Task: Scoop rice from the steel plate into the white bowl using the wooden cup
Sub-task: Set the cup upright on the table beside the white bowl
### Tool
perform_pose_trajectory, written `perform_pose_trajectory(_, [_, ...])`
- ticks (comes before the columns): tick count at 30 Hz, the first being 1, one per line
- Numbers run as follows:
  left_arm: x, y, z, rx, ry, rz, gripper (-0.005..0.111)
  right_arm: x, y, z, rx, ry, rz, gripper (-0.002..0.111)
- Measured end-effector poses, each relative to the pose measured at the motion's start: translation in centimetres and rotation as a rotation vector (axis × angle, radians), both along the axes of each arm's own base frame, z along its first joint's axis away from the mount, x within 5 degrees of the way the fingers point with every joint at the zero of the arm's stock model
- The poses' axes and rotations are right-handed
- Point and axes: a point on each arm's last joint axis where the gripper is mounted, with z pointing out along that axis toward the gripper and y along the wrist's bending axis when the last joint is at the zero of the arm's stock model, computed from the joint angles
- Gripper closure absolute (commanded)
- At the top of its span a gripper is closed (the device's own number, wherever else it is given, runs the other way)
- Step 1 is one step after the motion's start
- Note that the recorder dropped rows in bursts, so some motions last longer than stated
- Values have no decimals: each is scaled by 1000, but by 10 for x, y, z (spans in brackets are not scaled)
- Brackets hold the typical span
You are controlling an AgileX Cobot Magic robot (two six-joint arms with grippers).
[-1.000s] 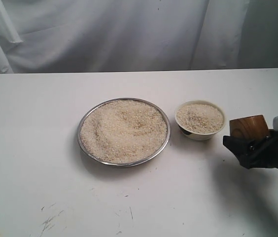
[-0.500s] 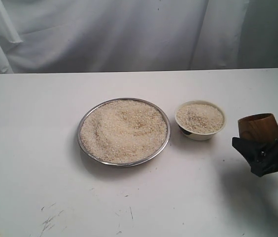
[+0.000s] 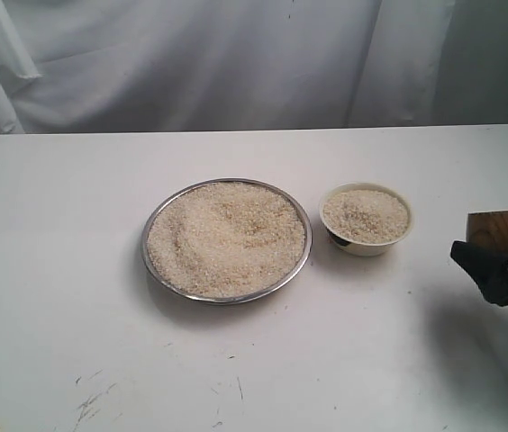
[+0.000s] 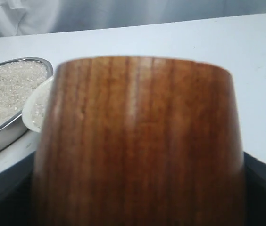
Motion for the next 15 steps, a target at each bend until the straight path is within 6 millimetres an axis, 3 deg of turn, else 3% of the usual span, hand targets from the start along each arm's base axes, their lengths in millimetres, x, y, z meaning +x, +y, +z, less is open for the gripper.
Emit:
perform_pose_trajectory(4, [0,0,0,0,0,0,107,8,-2,-3,-27,-31,16,108])
perform_pose_trajectory(15, [0,0,0,0,0,0,107,27,-1,-40,-61,-15,181,108])
